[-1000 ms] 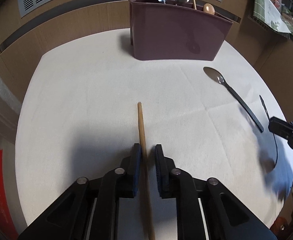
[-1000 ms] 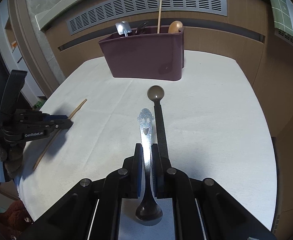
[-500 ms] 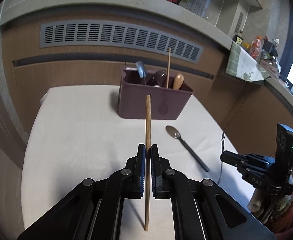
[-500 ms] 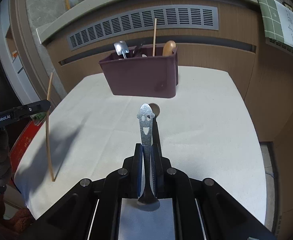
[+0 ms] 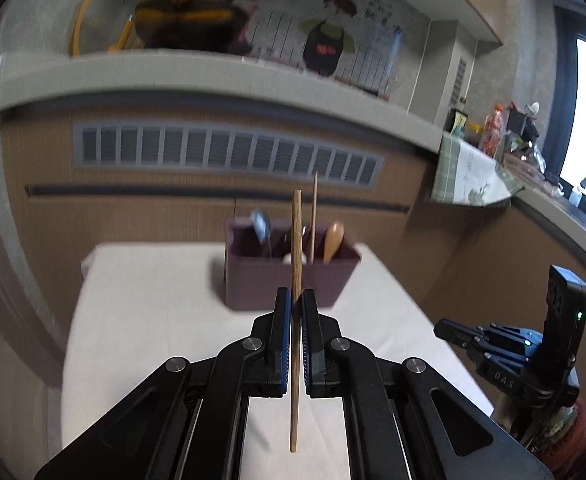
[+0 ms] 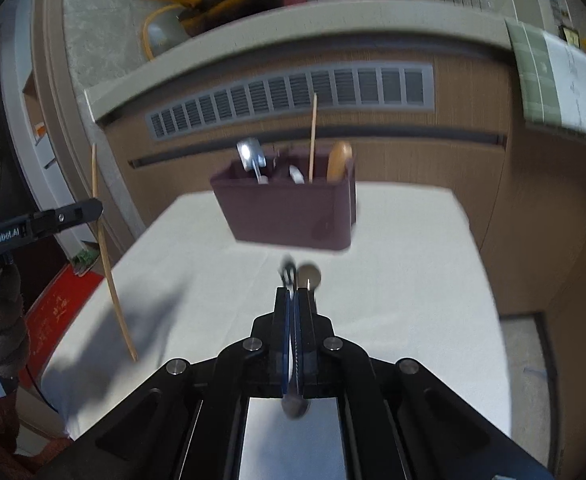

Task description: Organize utensils

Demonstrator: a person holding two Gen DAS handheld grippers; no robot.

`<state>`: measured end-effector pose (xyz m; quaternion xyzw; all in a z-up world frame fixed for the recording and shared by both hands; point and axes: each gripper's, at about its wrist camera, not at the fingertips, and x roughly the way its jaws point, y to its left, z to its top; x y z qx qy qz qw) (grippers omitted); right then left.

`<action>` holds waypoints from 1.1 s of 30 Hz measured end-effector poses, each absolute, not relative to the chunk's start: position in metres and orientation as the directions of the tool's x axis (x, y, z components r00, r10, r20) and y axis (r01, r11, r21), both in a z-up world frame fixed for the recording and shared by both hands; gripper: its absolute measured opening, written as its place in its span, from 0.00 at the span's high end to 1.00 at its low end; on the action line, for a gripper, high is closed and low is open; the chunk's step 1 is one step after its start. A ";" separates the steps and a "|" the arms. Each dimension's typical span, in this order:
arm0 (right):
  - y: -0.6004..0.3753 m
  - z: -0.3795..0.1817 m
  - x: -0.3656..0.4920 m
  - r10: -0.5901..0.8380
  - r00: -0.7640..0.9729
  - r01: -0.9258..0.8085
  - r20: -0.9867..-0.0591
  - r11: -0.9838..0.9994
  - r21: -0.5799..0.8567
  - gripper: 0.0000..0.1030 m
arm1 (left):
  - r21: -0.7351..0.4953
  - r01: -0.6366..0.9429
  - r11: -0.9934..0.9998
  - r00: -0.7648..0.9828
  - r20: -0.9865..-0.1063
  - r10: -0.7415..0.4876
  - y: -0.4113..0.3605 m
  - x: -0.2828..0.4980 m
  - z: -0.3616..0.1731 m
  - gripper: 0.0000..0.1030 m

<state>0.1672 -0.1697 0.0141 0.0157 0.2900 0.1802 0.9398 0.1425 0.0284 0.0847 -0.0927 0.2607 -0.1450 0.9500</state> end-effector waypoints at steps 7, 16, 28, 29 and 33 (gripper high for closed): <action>-0.162 0.000 0.190 0.375 0.668 -0.382 -0.643 0.914 0.137 0.93 | -0.263 0.229 0.937 0.824 -0.460 -0.330 0.032 0.146 0.086 0.95; -0.140 -0.069 0.211 0.385 0.481 -0.419 -0.787 0.890 0.180 0.80 | -0.349 0.151 0.925 0.759 -0.558 -0.335 0.054 0.145 0.031 0.95; -0.155 -0.086 0.149 0.340 0.503 -0.420 -0.795 0.900 0.119 0.77 | -0.393 0.121 0.911 0.741 -0.575 -0.346 0.064 0.140 0.011 0.95; -0.155 -0.086 0.149 0.345 0.514 -0.421 -0.785 0.899 0.120 0.77 | -0.396 0.119 0.911 0.741 -0.575 -0.347 0.064 0.141 0.011 0.95; -0.146 -0.086 0.160 0.327 0.535 -0.401 -0.779 0.910 0.106 0.76 | -0.400 0.114 0.909 0.740 -0.576 -0.346 0.065 0.140 0.010 0.95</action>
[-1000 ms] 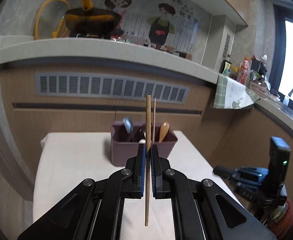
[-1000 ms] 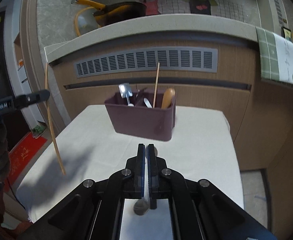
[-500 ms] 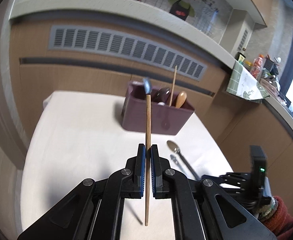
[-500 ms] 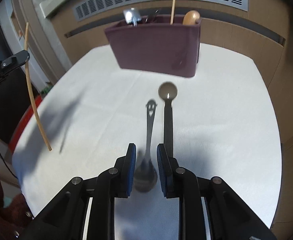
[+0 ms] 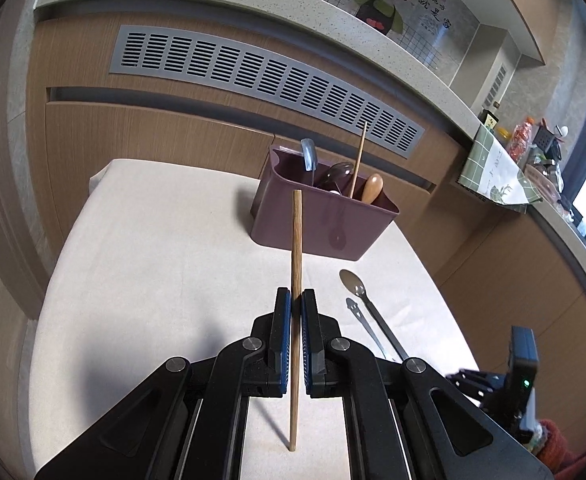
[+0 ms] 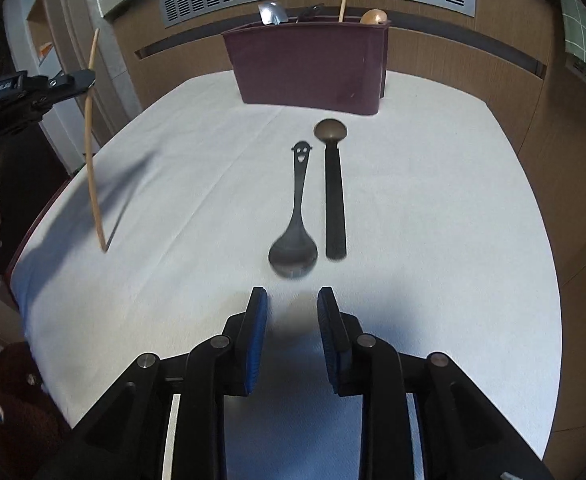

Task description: Organize utensils

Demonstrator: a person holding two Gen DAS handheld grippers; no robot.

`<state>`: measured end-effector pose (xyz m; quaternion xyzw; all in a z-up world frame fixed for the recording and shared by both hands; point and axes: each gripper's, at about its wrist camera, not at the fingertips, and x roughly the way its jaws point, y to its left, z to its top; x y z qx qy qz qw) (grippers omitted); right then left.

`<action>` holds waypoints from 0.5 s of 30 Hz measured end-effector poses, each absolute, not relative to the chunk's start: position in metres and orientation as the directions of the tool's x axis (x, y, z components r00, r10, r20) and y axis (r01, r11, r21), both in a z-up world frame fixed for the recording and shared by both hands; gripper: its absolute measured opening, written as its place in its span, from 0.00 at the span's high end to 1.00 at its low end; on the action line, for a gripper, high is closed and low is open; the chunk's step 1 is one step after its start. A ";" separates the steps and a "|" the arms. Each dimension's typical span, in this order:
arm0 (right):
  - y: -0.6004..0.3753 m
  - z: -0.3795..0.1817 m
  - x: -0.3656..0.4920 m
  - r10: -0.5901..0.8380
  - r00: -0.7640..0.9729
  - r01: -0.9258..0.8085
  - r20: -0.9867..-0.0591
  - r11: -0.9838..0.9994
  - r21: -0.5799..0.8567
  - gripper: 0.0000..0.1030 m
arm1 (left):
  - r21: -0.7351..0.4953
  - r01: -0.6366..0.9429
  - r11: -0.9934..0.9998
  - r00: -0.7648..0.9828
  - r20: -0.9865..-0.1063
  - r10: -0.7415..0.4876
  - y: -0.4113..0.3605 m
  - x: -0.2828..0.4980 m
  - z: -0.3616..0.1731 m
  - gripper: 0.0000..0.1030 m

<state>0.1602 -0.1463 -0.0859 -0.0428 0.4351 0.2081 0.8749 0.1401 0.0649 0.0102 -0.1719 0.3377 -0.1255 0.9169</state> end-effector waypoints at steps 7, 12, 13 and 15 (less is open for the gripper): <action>-0.130 -0.087 0.175 0.281 0.570 -0.402 -0.772 0.915 0.036 0.74 | -0.406 0.096 0.909 0.747 -0.574 -0.335 0.071 0.135 0.013 0.95; -0.138 -0.063 0.168 0.276 0.642 -0.381 -0.715 0.924 0.015 0.75 | -0.402 0.108 0.909 0.756 -0.561 -0.338 0.070 0.131 0.019 0.95; -0.141 -0.052 0.167 0.284 0.663 -0.377 -0.693 0.926 0.020 0.75 | -0.400 0.113 0.910 0.759 -0.556 -0.339 0.069 0.130 0.021 0.95; -0.148 -0.027 0.164 0.302 0.704 -0.368 -0.643 0.929 0.034 0.75 | -0.396 0.120 0.911 0.764 -0.549 -0.339 0.067 0.127 0.025 0.95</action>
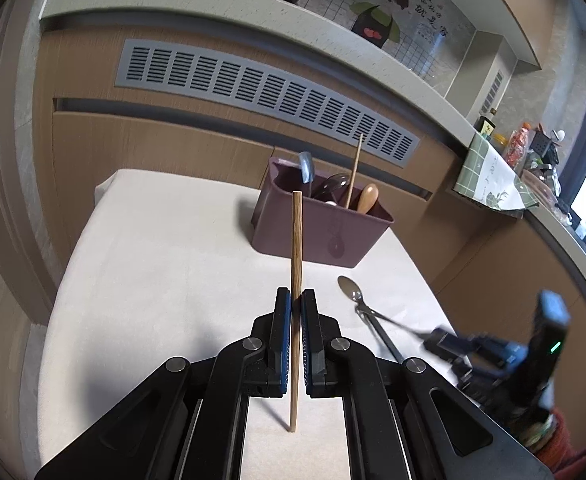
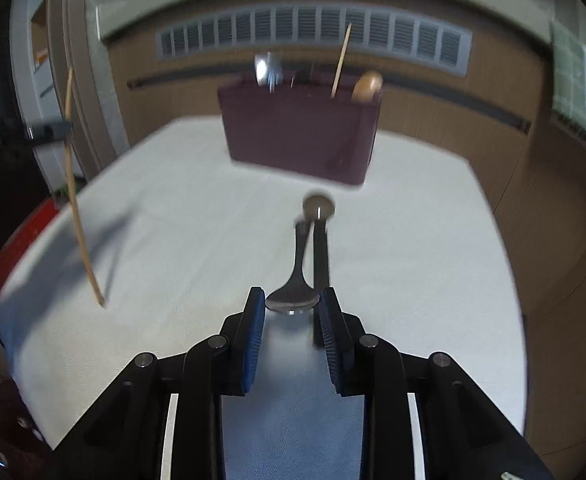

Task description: Organize utensils

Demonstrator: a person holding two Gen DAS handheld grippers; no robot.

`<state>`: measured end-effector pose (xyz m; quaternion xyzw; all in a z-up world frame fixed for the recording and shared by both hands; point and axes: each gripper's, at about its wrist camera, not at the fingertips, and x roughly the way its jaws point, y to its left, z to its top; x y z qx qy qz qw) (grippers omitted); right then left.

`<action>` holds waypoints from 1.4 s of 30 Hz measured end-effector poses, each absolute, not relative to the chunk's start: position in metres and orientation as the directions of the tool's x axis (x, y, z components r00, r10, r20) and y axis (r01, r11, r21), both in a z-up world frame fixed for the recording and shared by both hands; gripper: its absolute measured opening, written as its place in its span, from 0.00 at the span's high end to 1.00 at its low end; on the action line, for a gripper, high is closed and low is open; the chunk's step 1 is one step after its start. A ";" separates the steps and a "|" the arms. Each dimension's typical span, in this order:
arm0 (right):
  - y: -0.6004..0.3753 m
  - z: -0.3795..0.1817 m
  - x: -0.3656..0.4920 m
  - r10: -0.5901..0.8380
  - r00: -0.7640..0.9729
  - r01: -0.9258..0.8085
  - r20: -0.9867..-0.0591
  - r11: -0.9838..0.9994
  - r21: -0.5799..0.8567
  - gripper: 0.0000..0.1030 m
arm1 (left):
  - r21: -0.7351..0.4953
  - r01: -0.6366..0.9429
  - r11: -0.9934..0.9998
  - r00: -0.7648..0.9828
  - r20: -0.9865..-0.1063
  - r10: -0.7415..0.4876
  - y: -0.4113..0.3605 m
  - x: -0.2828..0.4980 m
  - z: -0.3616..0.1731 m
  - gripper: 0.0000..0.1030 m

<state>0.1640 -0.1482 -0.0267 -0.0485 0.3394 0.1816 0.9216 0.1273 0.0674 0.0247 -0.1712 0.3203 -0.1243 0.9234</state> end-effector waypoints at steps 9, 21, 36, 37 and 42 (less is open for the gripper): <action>-0.160 0.029 0.160 0.317 0.780 -0.352 -0.540 0.935 0.040 0.76 | -0.377 0.144 0.915 0.779 -0.528 -0.340 0.062 0.115 0.038 0.95; -0.162 0.061 0.162 0.358 0.800 -0.376 -0.482 0.925 0.062 0.97 | -0.309 0.219 0.926 0.833 -0.434 -0.342 0.049 0.125 0.092 0.95; -0.136 0.007 0.231 0.430 0.607 -0.488 -0.668 0.866 0.114 0.71 | -0.307 0.175 0.935 0.839 -0.450 -0.305 0.056 0.168 0.087 0.95; -0.132 -0.003 0.238 0.420 0.593 -0.485 -0.686 0.867 0.112 0.71 | -0.308 0.165 0.937 0.835 -0.462 -0.299 0.058 0.168 0.079 0.95; -0.103 -0.044 0.277 0.394 0.532 -0.509 -0.749 0.856 0.089 0.71 | -0.314 0.137 0.939 0.809 -0.512 -0.289 0.062 0.170 0.048 0.95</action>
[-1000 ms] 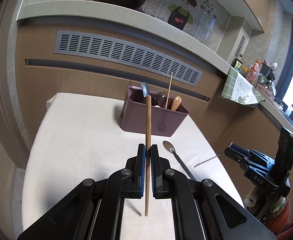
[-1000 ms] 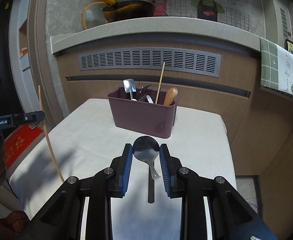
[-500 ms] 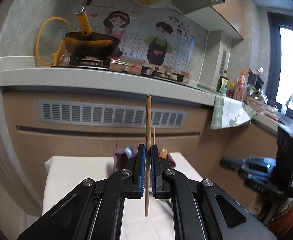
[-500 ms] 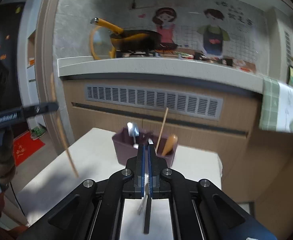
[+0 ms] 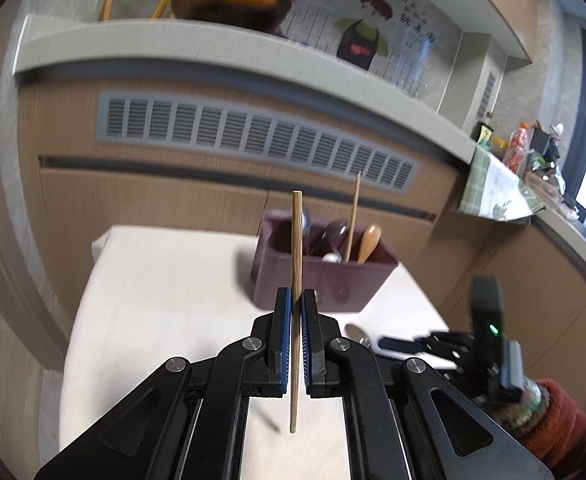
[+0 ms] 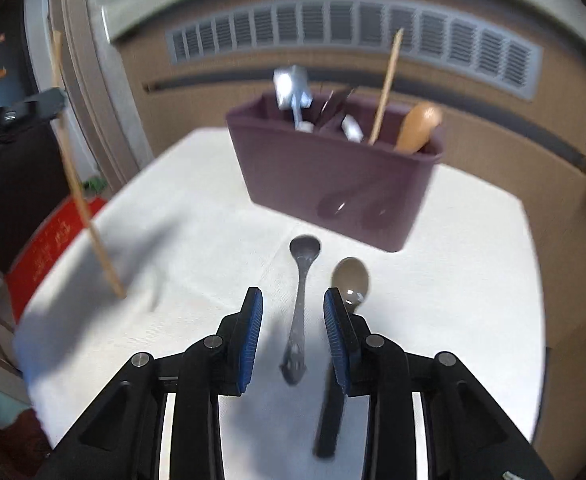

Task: Organize utensils
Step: 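Carry the chopstick and the spoon over the caddy with both tools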

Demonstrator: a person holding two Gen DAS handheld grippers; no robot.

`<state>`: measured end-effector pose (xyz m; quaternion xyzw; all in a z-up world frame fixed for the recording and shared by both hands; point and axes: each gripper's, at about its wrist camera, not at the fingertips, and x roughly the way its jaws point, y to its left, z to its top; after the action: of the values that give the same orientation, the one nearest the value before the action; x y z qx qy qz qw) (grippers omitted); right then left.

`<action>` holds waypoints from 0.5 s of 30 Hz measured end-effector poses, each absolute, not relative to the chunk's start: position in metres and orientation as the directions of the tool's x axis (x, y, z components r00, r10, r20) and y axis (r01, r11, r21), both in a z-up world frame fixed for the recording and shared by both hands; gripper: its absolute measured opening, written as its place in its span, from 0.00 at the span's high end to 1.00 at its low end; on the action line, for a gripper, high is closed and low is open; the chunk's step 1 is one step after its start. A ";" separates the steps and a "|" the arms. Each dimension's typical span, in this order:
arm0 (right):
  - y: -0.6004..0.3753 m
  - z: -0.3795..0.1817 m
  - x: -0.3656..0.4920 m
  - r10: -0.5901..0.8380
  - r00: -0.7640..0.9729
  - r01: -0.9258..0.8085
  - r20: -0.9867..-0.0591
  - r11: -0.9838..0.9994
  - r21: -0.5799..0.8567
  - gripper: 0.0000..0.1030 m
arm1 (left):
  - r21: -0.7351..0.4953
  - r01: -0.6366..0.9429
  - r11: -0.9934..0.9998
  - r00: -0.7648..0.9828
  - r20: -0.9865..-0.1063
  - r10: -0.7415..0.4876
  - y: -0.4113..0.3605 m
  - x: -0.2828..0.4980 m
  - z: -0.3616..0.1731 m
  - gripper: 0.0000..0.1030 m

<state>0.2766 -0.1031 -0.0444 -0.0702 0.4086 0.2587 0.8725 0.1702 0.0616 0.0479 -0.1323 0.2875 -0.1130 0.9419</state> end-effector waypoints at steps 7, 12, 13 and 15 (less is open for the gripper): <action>-0.073 -0.077 0.324 0.328 0.515 -0.484 -0.792 0.874 0.048 0.71 | -0.332 0.127 0.935 0.770 -0.561 -0.304 0.065 0.182 0.022 0.95; -0.063 -0.083 0.332 0.300 0.529 -0.484 -0.794 0.875 0.009 0.76 | -0.337 0.125 0.933 0.767 -0.563 -0.306 0.067 0.185 0.020 0.95; -0.062 -0.082 0.330 0.294 0.534 -0.485 -0.792 0.874 -0.002 0.75 | -0.336 0.125 0.934 0.768 -0.563 -0.306 0.067 0.185 0.020 0.95; -0.065 -0.075 0.324 0.308 0.544 -0.488 -0.780 0.873 0.004 0.76 | -0.333 0.130 0.934 0.769 -0.561 -0.307 0.065 0.183 0.022 0.95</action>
<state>0.3236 -0.0652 -0.0748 -0.1074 0.4193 0.2280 0.8722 0.1832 0.0652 0.0221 -0.1388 0.3189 -0.1176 0.9302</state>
